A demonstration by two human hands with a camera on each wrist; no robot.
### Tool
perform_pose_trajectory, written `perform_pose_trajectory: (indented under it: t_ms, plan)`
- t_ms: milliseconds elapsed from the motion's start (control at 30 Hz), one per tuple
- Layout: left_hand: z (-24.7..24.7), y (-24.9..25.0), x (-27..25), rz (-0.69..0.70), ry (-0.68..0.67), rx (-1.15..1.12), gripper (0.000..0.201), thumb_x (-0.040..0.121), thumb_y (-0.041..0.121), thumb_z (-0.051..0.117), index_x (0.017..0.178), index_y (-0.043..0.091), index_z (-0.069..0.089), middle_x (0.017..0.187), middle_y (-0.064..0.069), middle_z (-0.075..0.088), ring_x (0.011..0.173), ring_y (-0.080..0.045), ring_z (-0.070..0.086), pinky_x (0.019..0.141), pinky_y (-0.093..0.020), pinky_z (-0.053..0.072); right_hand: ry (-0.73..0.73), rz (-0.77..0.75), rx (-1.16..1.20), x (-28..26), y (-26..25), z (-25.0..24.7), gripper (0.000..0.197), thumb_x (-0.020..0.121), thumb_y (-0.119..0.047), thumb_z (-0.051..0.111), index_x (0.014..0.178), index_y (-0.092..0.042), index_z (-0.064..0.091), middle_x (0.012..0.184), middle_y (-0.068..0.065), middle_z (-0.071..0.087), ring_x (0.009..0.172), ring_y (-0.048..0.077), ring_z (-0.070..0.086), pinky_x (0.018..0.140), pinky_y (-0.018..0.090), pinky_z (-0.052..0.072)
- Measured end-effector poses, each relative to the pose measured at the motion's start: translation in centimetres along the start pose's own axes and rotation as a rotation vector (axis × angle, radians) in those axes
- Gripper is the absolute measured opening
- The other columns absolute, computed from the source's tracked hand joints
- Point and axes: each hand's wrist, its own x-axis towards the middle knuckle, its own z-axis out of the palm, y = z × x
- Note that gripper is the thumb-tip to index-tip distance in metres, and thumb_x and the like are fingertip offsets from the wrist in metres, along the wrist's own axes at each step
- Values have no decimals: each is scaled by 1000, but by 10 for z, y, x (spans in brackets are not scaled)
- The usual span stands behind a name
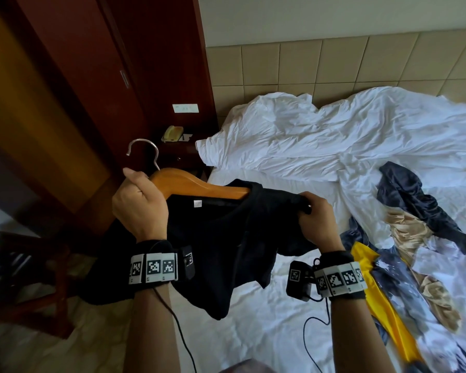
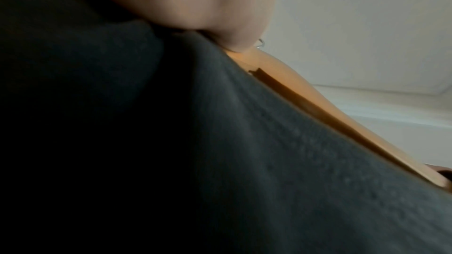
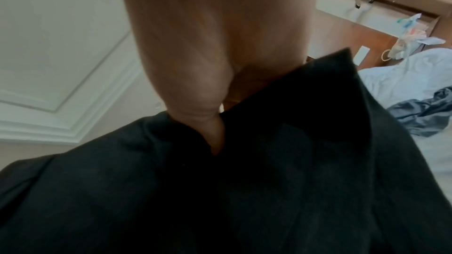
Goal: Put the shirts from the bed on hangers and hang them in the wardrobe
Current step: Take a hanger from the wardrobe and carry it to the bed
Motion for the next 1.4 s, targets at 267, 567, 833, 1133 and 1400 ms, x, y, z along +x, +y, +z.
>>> perform_pose_trajectory:
  t_ms: [267, 567, 833, 1133, 1400]
  plan:
    - [3, 5, -7, 4, -23, -21, 65, 111, 25, 29, 52, 7, 48, 46, -5, 43, 40, -24, 39, 45, -39, 31, -12, 116, 2, -4, -9, 5, 45, 84, 11, 55, 121, -10, 70, 114, 9, 69, 116, 29, 64, 86, 27, 42]
    - [11, 25, -26, 106, -94, 36, 60, 109, 23, 30, 55, 5, 51, 50, -3, 46, 43, -20, 40, 44, -32, 28, -119, -235, 50, -13, -57, 11, 17, 104, -26, 64, 98, -18, 78, 89, -7, 76, 87, 10, 71, 83, 34, 56]
    - [18, 34, -37, 95, -168, 12, 59, 109, 22, 31, 52, 10, 42, 47, 2, 37, 39, -12, 31, 42, -31, 23, -211, -323, 49, -22, -77, 20, 35, 109, -39, 52, 85, -22, 70, 69, -5, 65, 67, 9, 62, 67, 36, 51]
    - [23, 54, -57, 162, -367, -77, 56, 110, 26, 33, 60, 12, 54, 55, -5, 58, 48, -17, 47, 54, -29, 26, -142, -351, 115, -32, -107, 25, 48, 101, -64, 52, 80, -21, 56, 63, -6, 57, 59, 10, 55, 58, 33, 45]
    - [28, 70, -81, 162, -590, -157, 57, 114, 32, 33, 68, 11, 60, 63, 4, 62, 58, -13, 57, 58, -29, 36, 24, -161, 146, -36, -116, 24, 66, 88, -86, 50, 69, -22, 54, 60, -7, 58, 59, 9, 58, 61, 35, 50]
